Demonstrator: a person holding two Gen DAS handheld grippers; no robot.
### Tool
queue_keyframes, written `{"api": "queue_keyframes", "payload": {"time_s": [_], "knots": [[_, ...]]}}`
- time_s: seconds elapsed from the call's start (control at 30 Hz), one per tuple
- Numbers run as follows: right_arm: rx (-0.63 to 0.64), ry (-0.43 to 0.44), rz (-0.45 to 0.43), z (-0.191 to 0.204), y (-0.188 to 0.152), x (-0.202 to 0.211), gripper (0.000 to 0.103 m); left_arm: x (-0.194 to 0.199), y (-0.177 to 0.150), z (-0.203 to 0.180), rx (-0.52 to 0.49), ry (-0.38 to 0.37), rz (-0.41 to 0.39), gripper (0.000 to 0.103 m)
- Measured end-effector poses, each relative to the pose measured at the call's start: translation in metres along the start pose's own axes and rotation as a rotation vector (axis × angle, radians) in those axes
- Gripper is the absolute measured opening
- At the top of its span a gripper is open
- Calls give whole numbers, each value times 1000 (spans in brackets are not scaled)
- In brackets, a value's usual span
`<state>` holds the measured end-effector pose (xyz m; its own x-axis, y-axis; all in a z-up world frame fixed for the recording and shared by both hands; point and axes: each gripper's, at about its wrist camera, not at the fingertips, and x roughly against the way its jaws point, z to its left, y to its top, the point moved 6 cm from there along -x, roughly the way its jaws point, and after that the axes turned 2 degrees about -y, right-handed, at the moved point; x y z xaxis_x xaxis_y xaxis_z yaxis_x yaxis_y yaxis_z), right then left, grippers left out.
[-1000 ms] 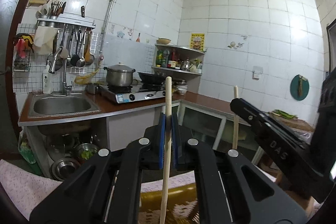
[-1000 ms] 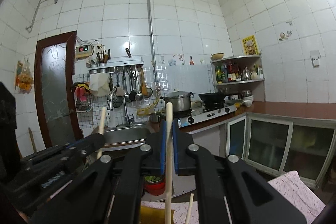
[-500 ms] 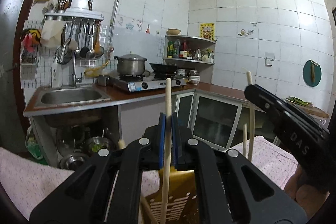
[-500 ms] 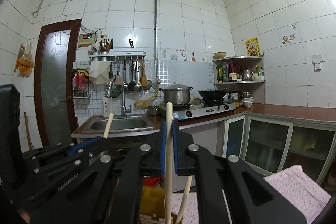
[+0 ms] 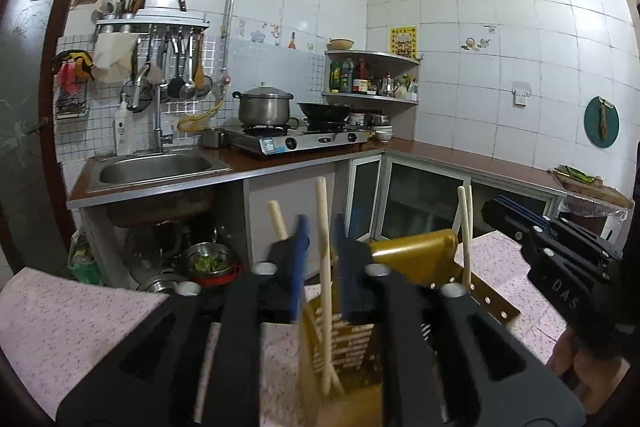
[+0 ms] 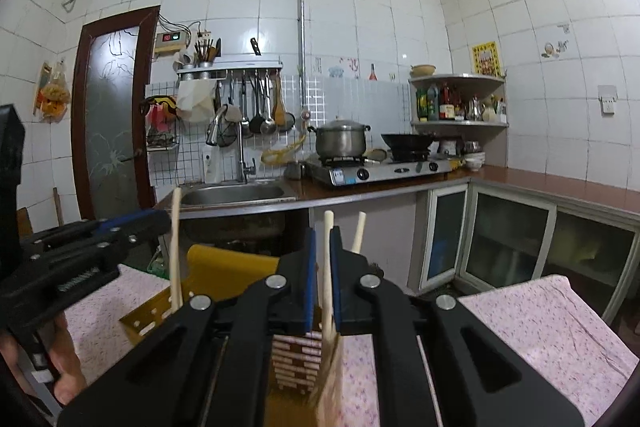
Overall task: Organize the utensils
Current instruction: 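Open the left tool and pull it back from the holder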
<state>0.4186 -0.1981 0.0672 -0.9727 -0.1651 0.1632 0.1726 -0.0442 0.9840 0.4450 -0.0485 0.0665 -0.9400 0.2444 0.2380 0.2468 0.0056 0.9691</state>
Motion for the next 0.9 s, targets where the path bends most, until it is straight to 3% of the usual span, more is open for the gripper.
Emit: {"api": "queue_keyframes", "payload": {"time_s": [0.07, 0.1, 0.13, 0.2, 0.33, 0.43, 0.73, 0.9], "knots": [[-15, -7, 17, -4, 0, 11, 24, 16, 0, 3, 5, 13, -7, 49], [-18, -19, 16, -6, 0, 22, 45, 26, 0, 4, 2, 24, -10, 51], [-16, -29, 12, -7, -1, 31, 50, 35, -1, 6, 0, 29, -3, 53], [-11, -43, 39, -8, -8, 47, 50, 50, -6, 11, 18, 29, 26, 59], [-19, -68, 122, -9, -30, 76, 50, 81, -26, 27, 74, 53, 91, 84], [-15, -96, 187, -10, -51, 95, 51, 99, -47, 33, 82, 71, 157, 92], [-91, -163, 382, -16, -115, 130, 54, 127, -132, 36, 96, 91, 405, 98], [-123, -185, 432, -16, -139, 142, 54, 131, -155, 38, 109, 106, 473, 98]]}}
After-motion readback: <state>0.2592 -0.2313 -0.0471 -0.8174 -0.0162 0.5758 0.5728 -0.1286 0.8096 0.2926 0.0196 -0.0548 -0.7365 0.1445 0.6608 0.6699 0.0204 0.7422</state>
